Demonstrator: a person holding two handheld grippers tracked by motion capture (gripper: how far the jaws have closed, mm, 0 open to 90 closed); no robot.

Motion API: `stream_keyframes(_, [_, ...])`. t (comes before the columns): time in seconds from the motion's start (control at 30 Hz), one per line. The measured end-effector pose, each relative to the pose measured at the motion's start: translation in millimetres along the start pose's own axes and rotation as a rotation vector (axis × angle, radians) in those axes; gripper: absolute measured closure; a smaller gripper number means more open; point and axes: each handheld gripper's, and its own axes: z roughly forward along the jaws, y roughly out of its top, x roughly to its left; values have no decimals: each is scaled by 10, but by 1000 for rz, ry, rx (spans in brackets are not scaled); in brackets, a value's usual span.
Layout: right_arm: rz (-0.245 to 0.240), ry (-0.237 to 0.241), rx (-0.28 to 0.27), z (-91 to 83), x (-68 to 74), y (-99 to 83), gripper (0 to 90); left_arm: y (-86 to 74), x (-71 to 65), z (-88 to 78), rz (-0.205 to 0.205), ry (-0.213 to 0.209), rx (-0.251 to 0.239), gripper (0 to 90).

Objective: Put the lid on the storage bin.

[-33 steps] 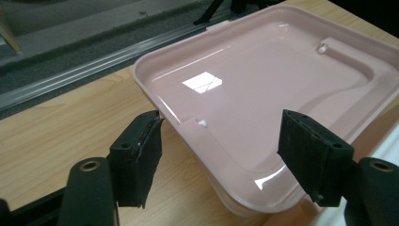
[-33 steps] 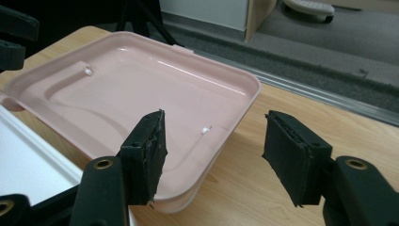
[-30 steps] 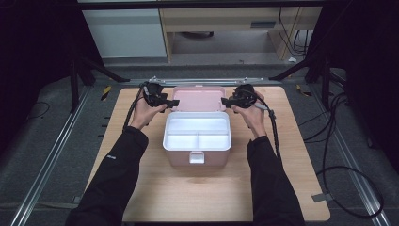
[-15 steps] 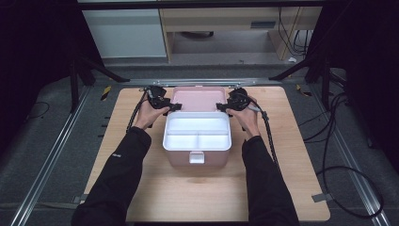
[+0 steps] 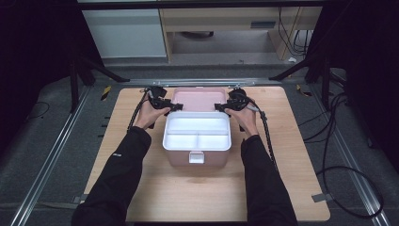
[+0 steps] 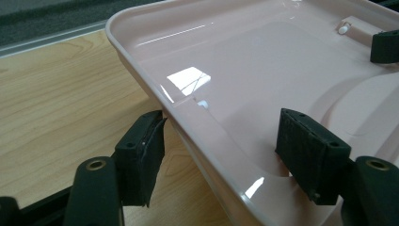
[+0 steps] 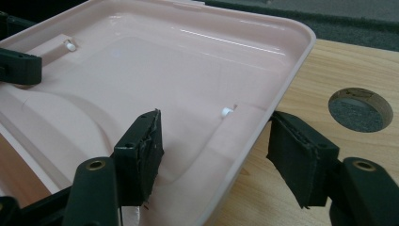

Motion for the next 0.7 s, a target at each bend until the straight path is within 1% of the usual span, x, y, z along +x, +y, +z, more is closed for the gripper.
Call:
stream_keyframes(0.03, [0, 0, 0, 0, 0, 0, 356, 0, 0, 0, 0, 0, 0, 319])
stream_keyframes(0.1, [15, -1, 0, 14, 6, 1, 345, 0, -17, 25, -20, 2, -2, 302])
stream_keyframes(0.13, [23, -9, -2, 20, 15, 3, 345, 1, -21, 33, -30, -15, -9, 309])
stream_keyframes(0.2, [24, -13, -6, 16, 20, 7, 352, 1, -23, 32, -30, -16, -14, 313])
stream_keyframes(0.23, [17, -20, -6, 6, 28, 15, 372, 1, -28, 28, -26, -14, -19, 316])
stream_keyframes(0.27, [-7, -43, -15, -26, 38, 29, 409, 10, -45, 6, -15, -7, -25, 321])
stream_keyframes(0.3, [-7, -43, -15, -26, 38, 29, 409, 10, -45, 6, -15, -7, -25, 330])
stream_keyframes(0.33, [-6, -39, -32, -69, 44, 49, 411, 27, -55, -36, 0, 7, -41, 359])
stream_keyframes(0.37, [-6, -39, -32, -69, 44, 49, 411, 27, -55, -36, 0, 7, -41, 395])
stream_keyframes(0.4, [-6, -30, -52, -120, 48, 71, 424, 37, -57, -64, 6, 14, -49, 413])
stream_keyframes(0.43, [-5, -25, -68, -149, 53, 83, 426, 50, -60, -88, 9, 7, -67, 421])
stream_keyframes(0.47, [-5, -25, -68, -149, 53, 83, 426, 62, -65, -122, 9, 13, -77, 421])
stream_keyframes(0.5, [-4, -22, -82, -178, 61, 95, 428, 75, -76, -153, 13, 16, -85, 425])
stream_keyframes(0.53, [-7, -20, -93, -207, 74, 108, 427, 89, -90, -186, 28, 22, -93, 428])
stream_keyframes(0.57, [-12, -18, -100, -235, 90, 120, 429, 101, -104, -218, 33, 26, -100, 435])
stream_keyframes(0.63, [-20, -10, -132, -324, 128, 158, 438, 124, -129, -292, 51, 29, -117, 448])
stream_keyframes(0.67, [-20, -4, -141, -356, 139, 170, 442, 144, -161, -372, 65, 31, -129, 448])
stream_keyframes(0.7, [-20, -4, -141, -356, 139, 170, 442, 144, -161, -372, 65, 31, -129, 458])
